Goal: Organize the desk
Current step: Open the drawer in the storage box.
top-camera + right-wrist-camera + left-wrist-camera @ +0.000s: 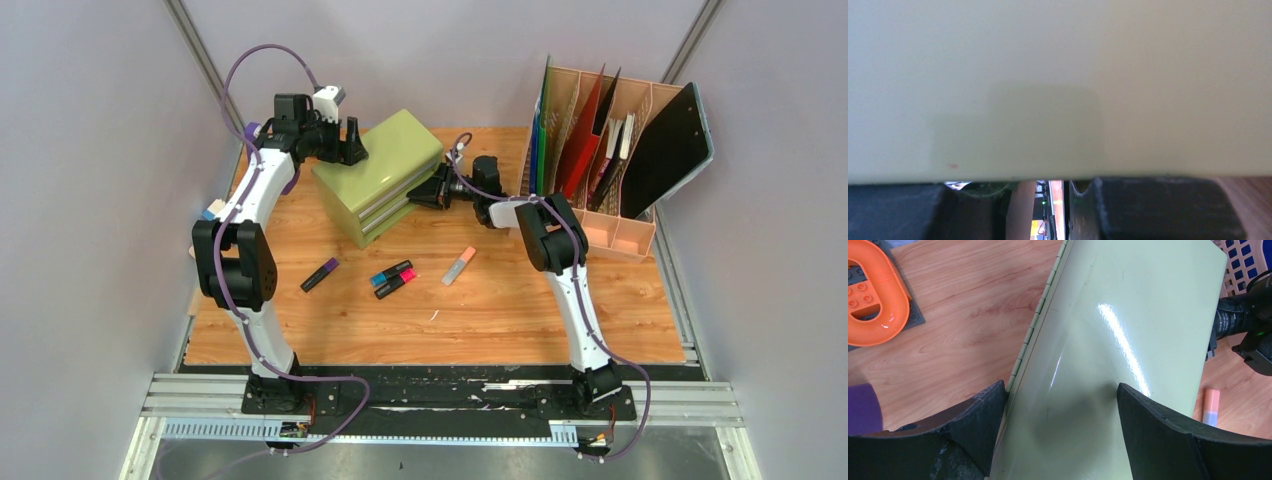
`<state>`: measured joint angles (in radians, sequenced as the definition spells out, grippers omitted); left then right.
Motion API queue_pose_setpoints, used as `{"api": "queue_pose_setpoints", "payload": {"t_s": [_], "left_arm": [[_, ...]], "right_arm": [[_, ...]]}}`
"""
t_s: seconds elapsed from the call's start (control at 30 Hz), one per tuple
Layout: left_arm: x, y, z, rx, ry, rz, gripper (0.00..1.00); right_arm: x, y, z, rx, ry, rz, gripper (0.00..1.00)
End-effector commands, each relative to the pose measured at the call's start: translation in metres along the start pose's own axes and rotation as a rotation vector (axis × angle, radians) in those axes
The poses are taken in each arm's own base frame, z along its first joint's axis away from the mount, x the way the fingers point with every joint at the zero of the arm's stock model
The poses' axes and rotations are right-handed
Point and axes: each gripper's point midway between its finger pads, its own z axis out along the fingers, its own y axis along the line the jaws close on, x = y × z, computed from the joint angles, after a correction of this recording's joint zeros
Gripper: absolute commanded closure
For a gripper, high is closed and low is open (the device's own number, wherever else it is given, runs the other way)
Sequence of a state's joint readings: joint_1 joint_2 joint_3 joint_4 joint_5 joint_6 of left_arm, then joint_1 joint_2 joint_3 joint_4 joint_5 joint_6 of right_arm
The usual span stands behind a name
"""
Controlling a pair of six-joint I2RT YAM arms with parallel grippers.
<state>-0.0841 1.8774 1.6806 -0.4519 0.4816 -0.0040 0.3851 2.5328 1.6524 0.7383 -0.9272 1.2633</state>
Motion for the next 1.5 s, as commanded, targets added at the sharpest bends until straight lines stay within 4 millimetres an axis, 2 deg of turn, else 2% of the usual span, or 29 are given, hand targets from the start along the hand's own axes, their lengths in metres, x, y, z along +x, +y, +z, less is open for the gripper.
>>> {"api": "queue_pose_setpoints", "payload": {"t_s": [0.0,0.97,1.47], "left_arm": [[0.092,-0.044,-0.003,0.120,0.322,-0.238,0.14],[0.090,-0.026,0.001,0.025,0.323,-0.216,0.15],[0.086,-0.011,0.008,-0.036,0.324,-0.199,0.15]], "right_arm": [[-0.006,0.028,0.008,-0.085,-0.030,-0.084,1.00],[0.003,0.050,-0.024,-0.074,-0.036,-0.069,1.00],[0.011,0.047,-0.048,-0.007,-0.035,-0.060,1.00]]}}
